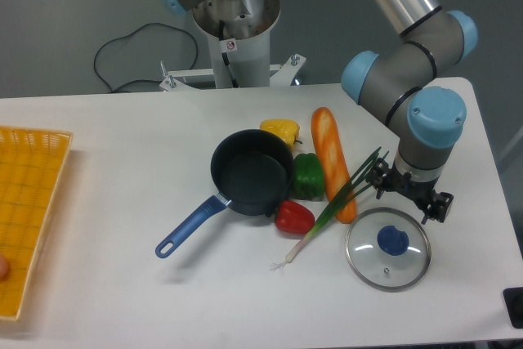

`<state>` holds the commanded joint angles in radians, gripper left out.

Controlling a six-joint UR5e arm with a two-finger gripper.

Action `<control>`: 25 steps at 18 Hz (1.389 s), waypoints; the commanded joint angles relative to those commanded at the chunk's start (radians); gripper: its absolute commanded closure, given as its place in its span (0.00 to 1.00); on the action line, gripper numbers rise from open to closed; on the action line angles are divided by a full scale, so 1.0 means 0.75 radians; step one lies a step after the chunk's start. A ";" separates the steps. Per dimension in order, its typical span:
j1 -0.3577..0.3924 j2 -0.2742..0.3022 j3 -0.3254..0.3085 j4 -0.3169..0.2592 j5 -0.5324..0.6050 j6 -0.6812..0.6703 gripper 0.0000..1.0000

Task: Pick up the green onion
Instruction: 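Move the open gripper over the green onion's leafy end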

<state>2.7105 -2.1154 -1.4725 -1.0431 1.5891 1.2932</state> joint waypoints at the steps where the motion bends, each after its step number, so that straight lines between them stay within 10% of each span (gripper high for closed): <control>1: 0.002 0.008 -0.031 0.004 -0.002 0.006 0.00; 12: 0.043 0.045 -0.235 0.078 -0.002 0.012 0.00; 25: 0.012 0.110 -0.293 0.070 -0.016 -0.002 0.00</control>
<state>2.7198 -2.0326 -1.6920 -0.9909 1.5770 1.2916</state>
